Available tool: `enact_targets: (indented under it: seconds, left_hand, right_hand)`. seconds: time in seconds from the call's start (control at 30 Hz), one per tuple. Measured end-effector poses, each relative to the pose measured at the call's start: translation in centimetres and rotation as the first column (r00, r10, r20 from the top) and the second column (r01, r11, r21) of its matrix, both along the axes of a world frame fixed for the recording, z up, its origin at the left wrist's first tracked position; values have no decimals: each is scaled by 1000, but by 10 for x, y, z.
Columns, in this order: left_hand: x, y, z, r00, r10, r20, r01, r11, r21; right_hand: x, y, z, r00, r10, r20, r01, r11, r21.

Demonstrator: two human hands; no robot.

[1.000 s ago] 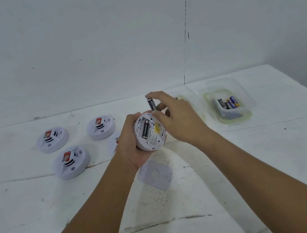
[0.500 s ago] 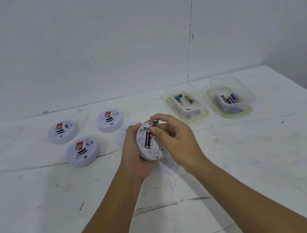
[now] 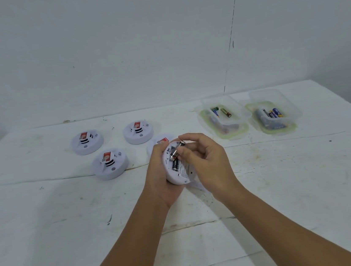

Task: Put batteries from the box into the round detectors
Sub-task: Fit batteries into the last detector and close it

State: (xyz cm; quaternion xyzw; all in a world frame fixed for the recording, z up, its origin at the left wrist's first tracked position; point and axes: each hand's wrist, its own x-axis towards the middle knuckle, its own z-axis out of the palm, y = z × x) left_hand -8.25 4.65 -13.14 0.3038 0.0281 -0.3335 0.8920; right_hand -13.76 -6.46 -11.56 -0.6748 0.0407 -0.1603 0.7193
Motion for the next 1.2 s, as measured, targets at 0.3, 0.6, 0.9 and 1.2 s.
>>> enact_targets:
  seconds: [0.3,0.6,0.9,1.2]
  left_hand:
    - [13,3,-8,995,101,9,-101,994,30]
    - [9,-2,-8,999,46,-14,-46,999,-27]
    - [12,-3,1,996,66,54,-68,997,33]
    - [15,-1,-1,998,57,9,-57,998,-6]
  right_hand:
    - [-7,10,-5,997,-48,64,56,990,-128]
    - [-2,4,-4,998,-60,-12,60,998,-26]
    - [-8,7,-11,980,-145,138,175,956,-236]
    - [5,2,-9,980,-184,72,177,979,98]
